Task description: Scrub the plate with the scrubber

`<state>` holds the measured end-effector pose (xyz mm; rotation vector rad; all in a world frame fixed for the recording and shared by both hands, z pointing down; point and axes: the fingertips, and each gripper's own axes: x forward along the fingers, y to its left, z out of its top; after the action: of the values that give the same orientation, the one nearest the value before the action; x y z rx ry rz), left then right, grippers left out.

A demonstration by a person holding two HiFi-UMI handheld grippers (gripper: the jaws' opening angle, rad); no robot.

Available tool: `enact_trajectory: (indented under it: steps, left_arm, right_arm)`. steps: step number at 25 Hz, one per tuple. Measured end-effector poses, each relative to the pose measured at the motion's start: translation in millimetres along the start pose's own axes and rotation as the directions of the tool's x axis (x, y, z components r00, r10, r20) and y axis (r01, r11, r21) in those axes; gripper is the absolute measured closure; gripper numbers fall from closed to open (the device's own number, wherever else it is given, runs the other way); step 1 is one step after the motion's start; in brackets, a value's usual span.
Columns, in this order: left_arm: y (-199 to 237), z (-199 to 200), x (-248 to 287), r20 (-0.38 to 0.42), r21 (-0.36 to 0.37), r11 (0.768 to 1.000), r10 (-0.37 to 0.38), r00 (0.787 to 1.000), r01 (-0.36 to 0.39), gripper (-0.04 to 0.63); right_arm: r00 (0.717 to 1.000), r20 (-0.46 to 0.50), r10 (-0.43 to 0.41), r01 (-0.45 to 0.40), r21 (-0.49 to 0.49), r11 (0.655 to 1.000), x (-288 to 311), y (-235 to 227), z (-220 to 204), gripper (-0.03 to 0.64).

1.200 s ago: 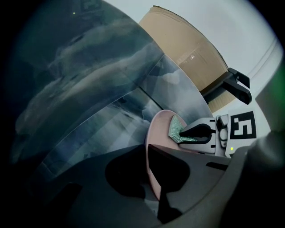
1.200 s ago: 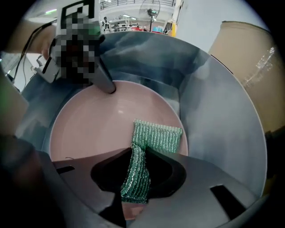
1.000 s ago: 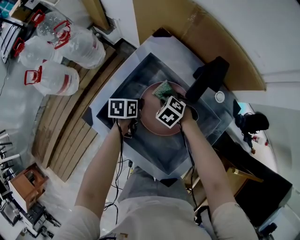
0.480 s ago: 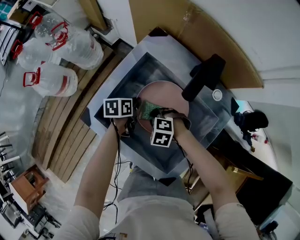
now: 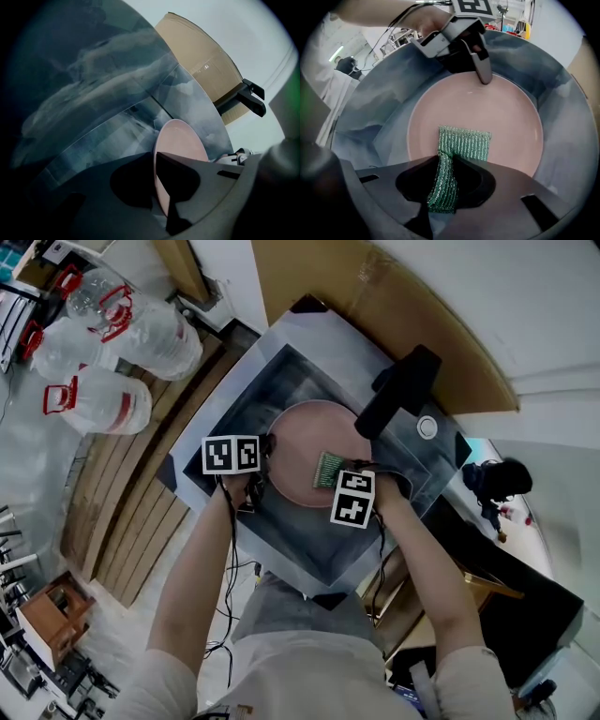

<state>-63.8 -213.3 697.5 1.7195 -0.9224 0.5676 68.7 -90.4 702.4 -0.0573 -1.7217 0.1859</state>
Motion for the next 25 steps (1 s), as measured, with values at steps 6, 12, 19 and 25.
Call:
enact_trajectory:
  steps: [6,12,19,25]
  left_arm:
    - [0.2,0.2,1.6,0.011,0.001,1.0,0.004,1.0,-0.004,0.557]
    - [1.5,1.5,1.0,0.049,-0.014,0.998,0.058,0.997,-0.057,0.557]
    - [1.9,0.8,0.5,0.081,-0.079,0.996,0.05,0.995,-0.043,0.552]
    - [0.9,3.1,-7.3,0.133,-0.107,0.989,0.113,0.985,-0.099,0.52]
  right_arm:
    - [0.97,0.015,-0.244,0.231,0.276,0.933,-6.3,-73.6,-0.7,0.491]
    - [0.955,0.07,-0.29,0.243,0.38,0.892,-11.3,-113.3,23.8,0.488]
    - [0.935,0.203,-0.291,0.212,0.339,0.917,-9.2,-101.6,61.9,0.488]
    - [0.909,0.34,-0.242,0.078,0.43,0.899,-20.2,-79.1,89.0,0.488]
